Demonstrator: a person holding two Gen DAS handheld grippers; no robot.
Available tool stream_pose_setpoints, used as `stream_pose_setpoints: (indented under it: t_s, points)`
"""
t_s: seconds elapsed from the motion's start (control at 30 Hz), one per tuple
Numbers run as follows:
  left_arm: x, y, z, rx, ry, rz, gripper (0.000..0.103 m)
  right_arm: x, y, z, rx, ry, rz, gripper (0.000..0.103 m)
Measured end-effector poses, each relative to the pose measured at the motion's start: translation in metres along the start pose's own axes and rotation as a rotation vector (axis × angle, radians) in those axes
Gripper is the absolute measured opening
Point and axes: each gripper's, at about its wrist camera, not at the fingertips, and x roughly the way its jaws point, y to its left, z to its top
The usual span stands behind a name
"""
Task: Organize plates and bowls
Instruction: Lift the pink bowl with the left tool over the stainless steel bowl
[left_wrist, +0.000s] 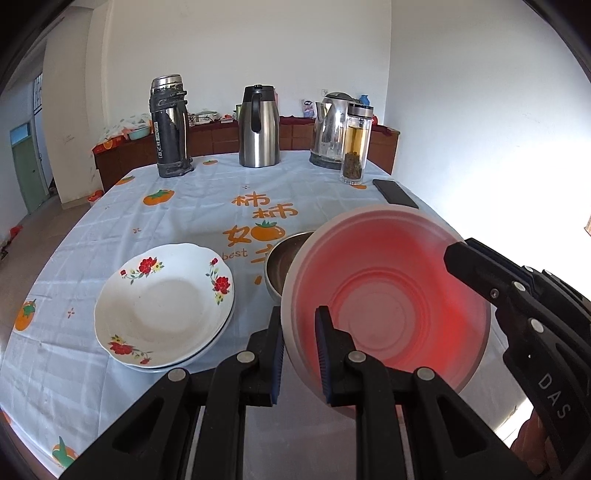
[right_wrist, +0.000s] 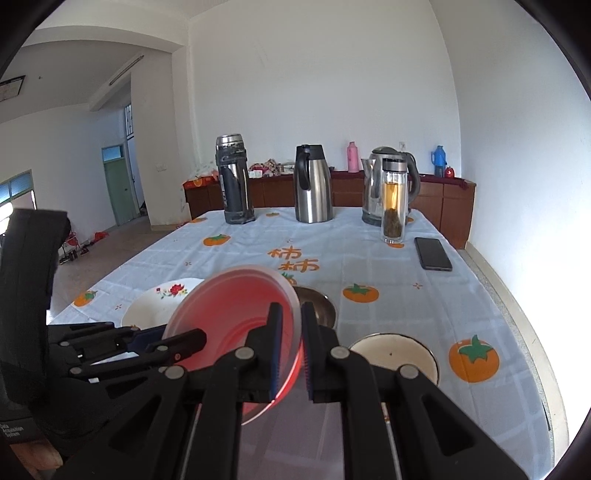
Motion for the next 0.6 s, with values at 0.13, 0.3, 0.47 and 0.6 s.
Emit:
stream_pose_setpoints:
  t_s: [0.13, 0.3, 0.47, 0.6]
  points:
    - [-0.001, 0.0, 0.009, 0.006, -0.019, 0.003, 0.018, 0.01, -0.004, 0.009, 0.005, 0.004, -0.001, 0.01]
    - [0.004, 0.001, 0.026, 0.017, -0.035, 0.008, 0.018, 0.025, -0.01, 0.021, 0.015, 0.017, -0.003, 0.01]
    - [0.013, 0.002, 0.042, 0.016, -0.022, 0.007, 0.018, 0.039, -0.017, 0.036, 0.031, 0.031, -0.005, 0.01]
    - [0.02, 0.003, 0.047, 0.008, -0.011, 0.008, 0.018, 0.049, -0.019, 0.042, 0.027, 0.048, -0.012, 0.011]
